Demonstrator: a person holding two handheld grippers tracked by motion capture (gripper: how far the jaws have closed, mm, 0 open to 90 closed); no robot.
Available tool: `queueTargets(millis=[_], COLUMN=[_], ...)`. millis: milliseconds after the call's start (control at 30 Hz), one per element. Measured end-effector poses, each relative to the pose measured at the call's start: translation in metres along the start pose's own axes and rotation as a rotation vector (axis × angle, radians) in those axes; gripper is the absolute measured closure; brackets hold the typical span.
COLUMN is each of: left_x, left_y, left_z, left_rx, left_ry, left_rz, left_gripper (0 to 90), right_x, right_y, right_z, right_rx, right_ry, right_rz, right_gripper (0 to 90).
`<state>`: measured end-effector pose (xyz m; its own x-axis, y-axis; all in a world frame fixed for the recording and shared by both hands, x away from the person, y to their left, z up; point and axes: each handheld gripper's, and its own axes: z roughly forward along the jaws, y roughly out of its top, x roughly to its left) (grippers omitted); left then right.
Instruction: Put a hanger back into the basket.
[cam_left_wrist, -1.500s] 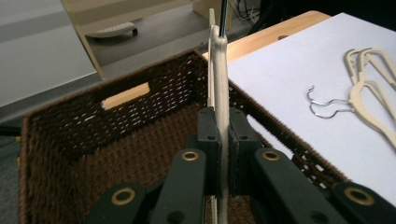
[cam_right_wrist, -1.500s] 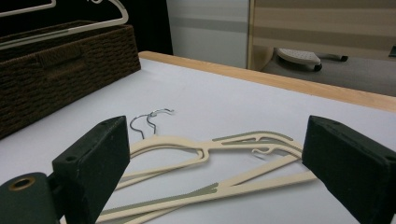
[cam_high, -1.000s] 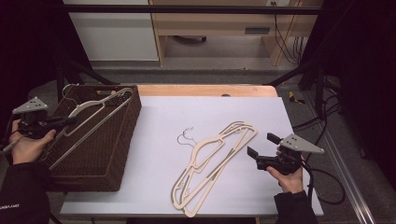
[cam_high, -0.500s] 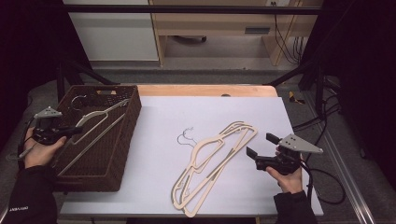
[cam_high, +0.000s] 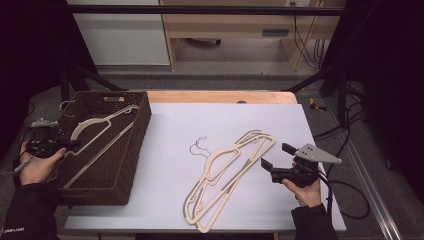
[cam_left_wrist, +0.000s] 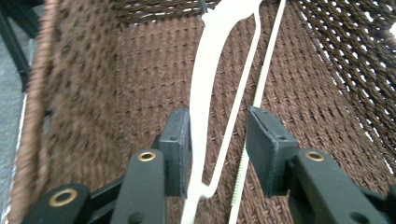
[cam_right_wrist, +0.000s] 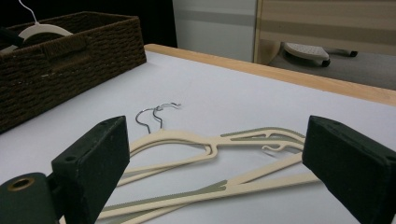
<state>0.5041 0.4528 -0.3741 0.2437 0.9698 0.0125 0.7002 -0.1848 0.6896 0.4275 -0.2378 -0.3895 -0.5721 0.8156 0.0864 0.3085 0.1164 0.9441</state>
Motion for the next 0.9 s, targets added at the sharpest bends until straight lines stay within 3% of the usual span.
queueTargets(millis=[167,300,333,367,433,500,533,567,700,733,767,900], left_x=[0.0,-0.005,-0.005,-0.011,-0.022,-0.035,-0.035,-0.05,-0.081,-0.081,-0.095,-0.116], left_y=[0.0,0.003,0.003,0.004,0.006,0.006,0.006,0.006,0.005,0.005,0.005,0.004], left_z=[-0.014,-0.032,-0.032,-0.04,-0.047,-0.052,-0.052,-0.056,-0.059,-0.059,-0.06,-0.058], left_rx=[-0.068,-0.188,-0.188,-0.249,-0.312,-0.353,-0.353,-0.393,-0.46,-0.46,-0.483,-0.506], left_ry=[0.019,-0.029,-0.029,-0.05,-0.077,-0.111,-0.111,-0.138,-0.183,-0.183,-0.219,-0.258], left_rz=[-0.022,-0.061,-0.061,-0.067,-0.054,-0.033,-0.033,-0.008,0.028,0.028,0.034,0.046], left_gripper=[47.7,41.2,39.0,37.2,32.6,28.4,26.7,24.0,13.6,12.0,10.5,9.0], right_x=[0.002,0.003,0.003,0.004,0.004,0.003,0.003,0.004,0.005,0.005,0.005,0.005], right_y=[0.0,0.0,0.0,0.0,0.001,0.001,0.001,0.001,0.001,0.001,0.001,0.002], right_z=[0.002,0.003,0.003,0.002,0.002,0.002,0.002,0.002,0.002,0.002,0.003,0.003], right_rx=[0.002,0.007,0.005,0.003,0.001,-0.002,-0.002,-0.002,0.0,0.0,-0.001,-0.003], right_ry=[0.004,0.004,0.007,0.003,0.002,0.001,0.0,-0.001,0.0,0.0,-0.003,-0.003], right_rz=[-0.004,-0.011,-0.011,-0.009,-0.01,-0.008,-0.008,-0.009,-0.015,-0.015,-0.012,-0.012], right_gripper=[8.0,8.0,8.0,8.0,8.0,8.0,8.1,8.1,8.1,8.1,8.2,8.3])
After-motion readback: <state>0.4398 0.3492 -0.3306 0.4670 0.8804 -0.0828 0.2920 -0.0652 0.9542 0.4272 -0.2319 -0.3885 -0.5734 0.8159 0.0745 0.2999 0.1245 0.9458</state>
